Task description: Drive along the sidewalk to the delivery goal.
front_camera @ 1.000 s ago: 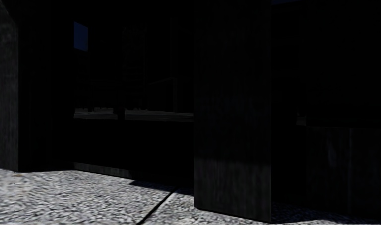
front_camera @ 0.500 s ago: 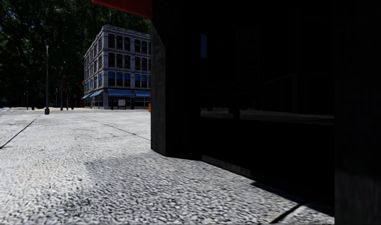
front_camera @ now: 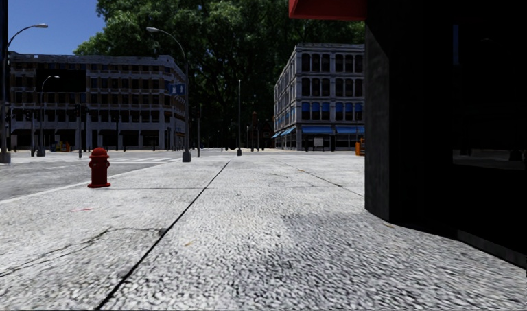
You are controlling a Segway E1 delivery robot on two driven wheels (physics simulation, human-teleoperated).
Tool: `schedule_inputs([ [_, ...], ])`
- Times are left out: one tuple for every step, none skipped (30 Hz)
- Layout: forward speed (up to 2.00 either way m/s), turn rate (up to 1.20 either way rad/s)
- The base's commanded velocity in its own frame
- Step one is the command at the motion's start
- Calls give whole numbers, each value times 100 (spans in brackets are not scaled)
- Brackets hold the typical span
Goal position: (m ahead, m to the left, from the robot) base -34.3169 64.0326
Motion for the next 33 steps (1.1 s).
schedule_inputs([
  [4, 0],
  [94, 0],
  [94, 0],
  [116, 0],
  [138, 0],
  [156, 0],
  [165, 0],
  [165, 0],
  [167, 0],
  [168, 0],
  [168, 0],
  [169, 0],
  [169, 0],
  [169, 0],
  [169, 0],
  [169, 0],
  [169, 0],
  [169, 0],
  [169, 0],
  [169, 0],
  [169, 0],
  [169, 0],
  [169, 0],
  [169, -1],
  [169, -80],
  [169, -120],
  [169, -120],
  [169, -120],
  [169, -119],
  [169, 0],
  [169, 0],
  [169, 0],
  [169, 0],
])
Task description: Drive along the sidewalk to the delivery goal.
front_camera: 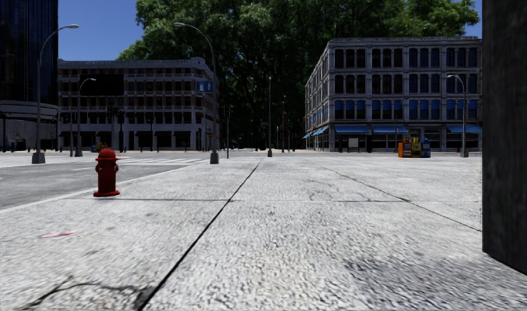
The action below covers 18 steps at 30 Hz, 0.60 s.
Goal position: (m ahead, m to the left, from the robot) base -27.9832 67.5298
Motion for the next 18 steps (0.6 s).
schedule_inputs([
  [169, 0],
  [169, 0],
  [169, 0],
  [169, 0],
  [169, 0],
  [169, 0],
  [169, 0],
  [169, 0],
  [169, 0],
  [169, 0],
  [169, 0],
  [169, -30],
  [169, -49],
  [169, -75],
  [169, -94],
  [169, -94],
  [169, -100],
  [169, -93],
])
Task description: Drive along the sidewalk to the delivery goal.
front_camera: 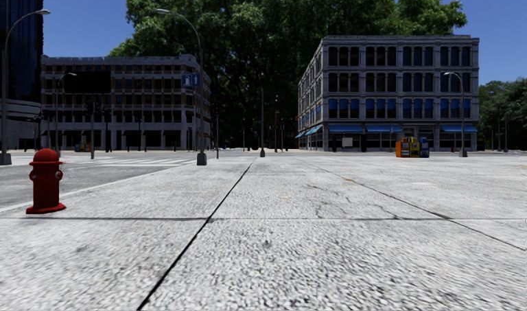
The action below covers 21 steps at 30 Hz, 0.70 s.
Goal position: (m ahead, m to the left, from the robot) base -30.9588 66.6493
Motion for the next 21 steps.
schedule_inputs([
  [169, -8],
  [165, -1],
  [165, -1],
  [163, 0],
  [162, 0],
  [162, 0],
  [162, 0],
  [162, 0],
  [162, 0],
  [161, 0],
  [161, 0],
  [161, 0],
  [161, 0],
  [161, 0],
  [161, 0],
  [161, 0],
  [161, 0],
  [161, 0],
  [161, 0],
  [161, 0],
  [161, 0],
])
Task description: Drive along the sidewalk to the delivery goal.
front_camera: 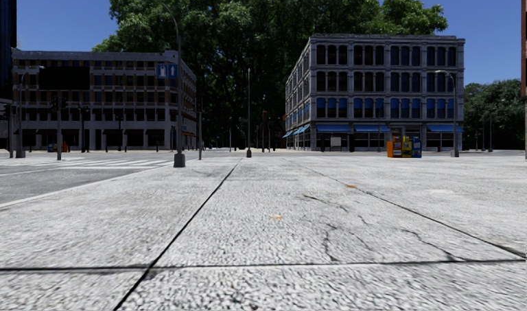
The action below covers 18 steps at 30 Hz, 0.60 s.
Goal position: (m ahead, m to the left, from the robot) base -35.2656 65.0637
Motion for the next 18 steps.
schedule_inputs([
  [161, 0],
  [161, 0],
  [161, 0],
  [161, 0],
  [161, 0],
  [161, 0],
  [161, 0],
  [161, 0],
  [161, 0],
  [161, 0],
  [161, 0],
  [161, 0],
  [161, 0],
  [161, 0],
  [161, 0],
  [161, 0],
  [161, 0],
  [161, 0],
])
